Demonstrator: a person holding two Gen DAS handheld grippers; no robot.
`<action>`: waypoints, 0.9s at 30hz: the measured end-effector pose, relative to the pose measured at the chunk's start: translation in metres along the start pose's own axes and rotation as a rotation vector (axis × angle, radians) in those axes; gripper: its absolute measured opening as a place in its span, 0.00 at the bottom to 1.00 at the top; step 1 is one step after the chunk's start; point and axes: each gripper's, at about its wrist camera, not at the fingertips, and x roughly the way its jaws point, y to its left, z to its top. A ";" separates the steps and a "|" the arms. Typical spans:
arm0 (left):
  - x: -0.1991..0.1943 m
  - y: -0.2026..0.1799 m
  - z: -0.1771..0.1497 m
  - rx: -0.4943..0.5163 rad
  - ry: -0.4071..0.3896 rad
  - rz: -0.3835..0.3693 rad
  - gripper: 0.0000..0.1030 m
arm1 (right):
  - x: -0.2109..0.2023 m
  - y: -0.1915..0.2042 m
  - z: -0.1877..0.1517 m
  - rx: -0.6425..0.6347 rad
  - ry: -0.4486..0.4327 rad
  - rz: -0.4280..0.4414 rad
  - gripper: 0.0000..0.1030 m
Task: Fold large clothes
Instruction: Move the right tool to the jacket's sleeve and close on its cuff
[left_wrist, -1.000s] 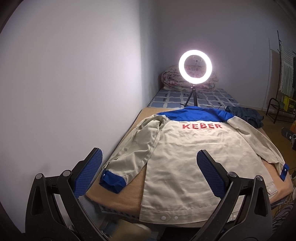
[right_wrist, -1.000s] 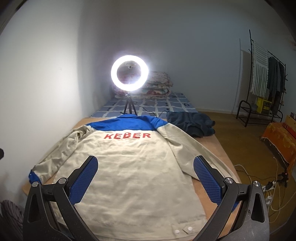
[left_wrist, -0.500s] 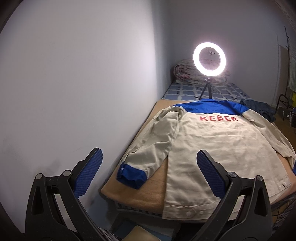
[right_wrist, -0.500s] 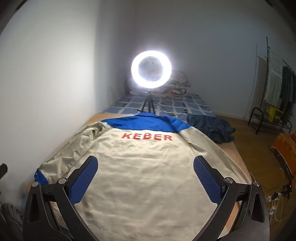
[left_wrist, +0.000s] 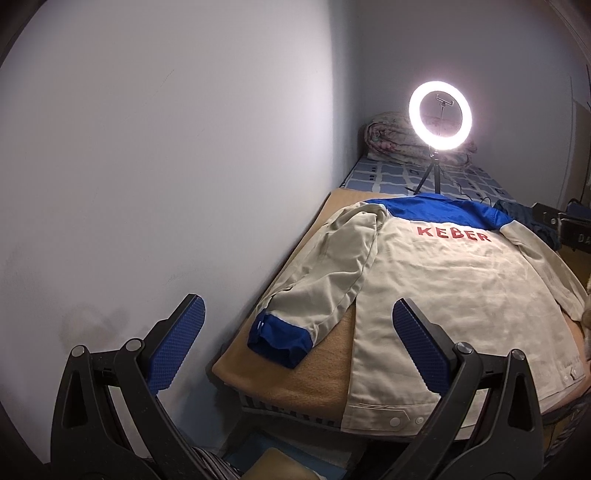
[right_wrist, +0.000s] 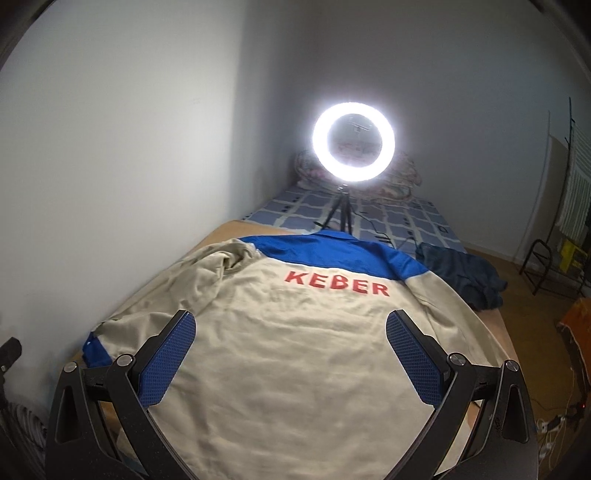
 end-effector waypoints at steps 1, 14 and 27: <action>0.001 0.001 -0.001 -0.004 0.003 0.001 1.00 | 0.003 0.003 0.001 -0.002 -0.002 0.016 1.00; 0.019 0.027 -0.022 -0.084 0.098 -0.013 1.00 | 0.104 0.097 -0.002 -0.070 0.242 0.466 0.86; 0.042 0.045 -0.046 -0.110 0.178 -0.008 0.95 | 0.241 0.208 -0.013 0.054 0.591 0.651 0.66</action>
